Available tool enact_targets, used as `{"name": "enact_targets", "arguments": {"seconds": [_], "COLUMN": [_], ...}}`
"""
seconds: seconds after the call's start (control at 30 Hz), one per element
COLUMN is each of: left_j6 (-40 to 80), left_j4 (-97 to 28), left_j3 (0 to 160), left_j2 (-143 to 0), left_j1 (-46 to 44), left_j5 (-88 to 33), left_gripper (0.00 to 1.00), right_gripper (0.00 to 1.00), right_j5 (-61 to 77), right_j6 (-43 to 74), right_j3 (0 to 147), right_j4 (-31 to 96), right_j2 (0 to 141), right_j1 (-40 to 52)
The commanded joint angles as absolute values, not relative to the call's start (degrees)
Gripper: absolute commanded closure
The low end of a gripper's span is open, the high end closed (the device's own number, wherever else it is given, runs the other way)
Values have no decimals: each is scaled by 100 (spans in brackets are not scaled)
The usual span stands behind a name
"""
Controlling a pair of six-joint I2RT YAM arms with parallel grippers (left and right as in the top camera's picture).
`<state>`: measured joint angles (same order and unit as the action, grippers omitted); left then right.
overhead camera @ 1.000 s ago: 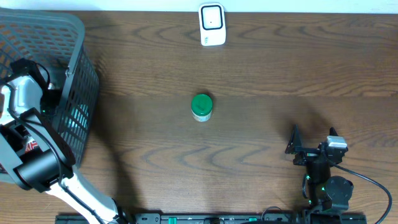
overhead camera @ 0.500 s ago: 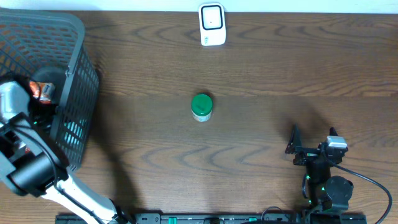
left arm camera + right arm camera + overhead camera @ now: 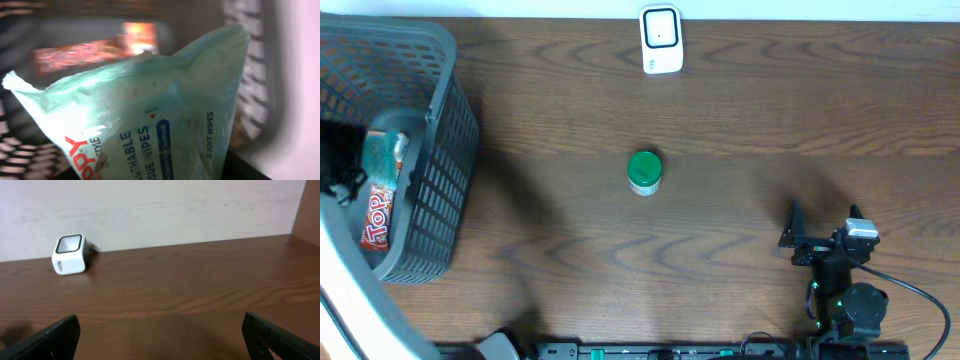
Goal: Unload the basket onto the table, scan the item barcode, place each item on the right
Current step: 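Reach the left gripper into the basket and grasp the mint-green wipes pack, then carry the wipes pack to the scanner and set it beside the jar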
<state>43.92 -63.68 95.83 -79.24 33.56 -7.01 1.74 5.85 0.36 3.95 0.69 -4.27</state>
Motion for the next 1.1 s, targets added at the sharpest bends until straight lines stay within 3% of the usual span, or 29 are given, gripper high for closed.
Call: {"name": "enact_targets", "arguments": {"seconds": [0.0, 0.27, 0.43, 0.77, 1.03, 1.07], "left_j6": [4652, 5203, 5201, 5172, 5172, 5162], "left_j4": [-6198, -5443, -5231, -4615, -4510, -4475], "left_j3": [9636, 9612, 9612, 9612, 9612, 9614], "left_j2": [-7347, -7905, -9122, -11439, -12140, -12138], "left_j1": [2270, -1500, -3015, -4134, -4445, -4445], "left_j5": [-945, -58, 617, 604, 519, 519], "left_gripper": [42, 42, 41, 41, 41, 28], "right_gripper": [1, 1, 1, 1, 1, 1], "right_j5": [202, 200, 202, 202, 202, 202], "right_j6": [637, 637, 637, 637, 637, 637], "right_j3": [32, 32, 32, 32, 32, 32], "right_j4": [414, 414, 414, 414, 414, 414], "right_j2": [38, 38, 38, 38, 38, 38], "right_j1": [-403, -403, -403, -403, -403, -403]}}
